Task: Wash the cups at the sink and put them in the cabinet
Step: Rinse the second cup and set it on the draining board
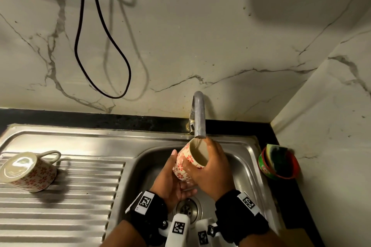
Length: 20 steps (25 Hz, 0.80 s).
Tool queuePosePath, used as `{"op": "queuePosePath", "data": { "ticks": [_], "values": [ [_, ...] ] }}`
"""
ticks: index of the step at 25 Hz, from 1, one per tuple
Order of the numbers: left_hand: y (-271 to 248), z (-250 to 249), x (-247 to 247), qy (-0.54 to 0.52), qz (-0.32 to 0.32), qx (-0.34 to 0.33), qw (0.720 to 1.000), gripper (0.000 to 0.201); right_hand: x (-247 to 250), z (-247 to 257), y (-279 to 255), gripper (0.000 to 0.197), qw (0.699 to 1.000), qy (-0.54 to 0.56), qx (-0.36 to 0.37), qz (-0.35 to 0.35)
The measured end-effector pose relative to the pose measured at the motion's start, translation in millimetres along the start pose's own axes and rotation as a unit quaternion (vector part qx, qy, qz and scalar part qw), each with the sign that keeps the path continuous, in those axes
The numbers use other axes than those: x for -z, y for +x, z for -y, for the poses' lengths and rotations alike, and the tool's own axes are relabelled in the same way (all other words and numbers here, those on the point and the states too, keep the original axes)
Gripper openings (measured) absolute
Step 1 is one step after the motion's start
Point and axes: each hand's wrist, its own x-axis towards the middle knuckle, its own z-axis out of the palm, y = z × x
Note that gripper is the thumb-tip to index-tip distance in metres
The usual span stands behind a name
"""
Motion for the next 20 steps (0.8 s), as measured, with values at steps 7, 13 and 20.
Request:
{"op": "queuePosePath", "data": {
  "ticks": [7,13,20],
  "values": [
    [-5.1,-4.1,1.5,-0.022,0.008,-0.107,0.994,0.065,-3.4,2.5,3.7,0.038,0.993,0.110,-0.044,-0.013],
    [-20.7,-40.2,-32.1,0.542,-0.147,-0.427,0.709,0.084,-16.2,2.2,14.2,0.038,0.687,0.618,-0.382,0.027],
    [-22.6,-31.6,-38.7,0.662,-0.122,-0.493,0.552,0.084,-27.4,-0.6,12.5,0.040,0.559,0.725,-0.402,-0.005]
  ]
}}
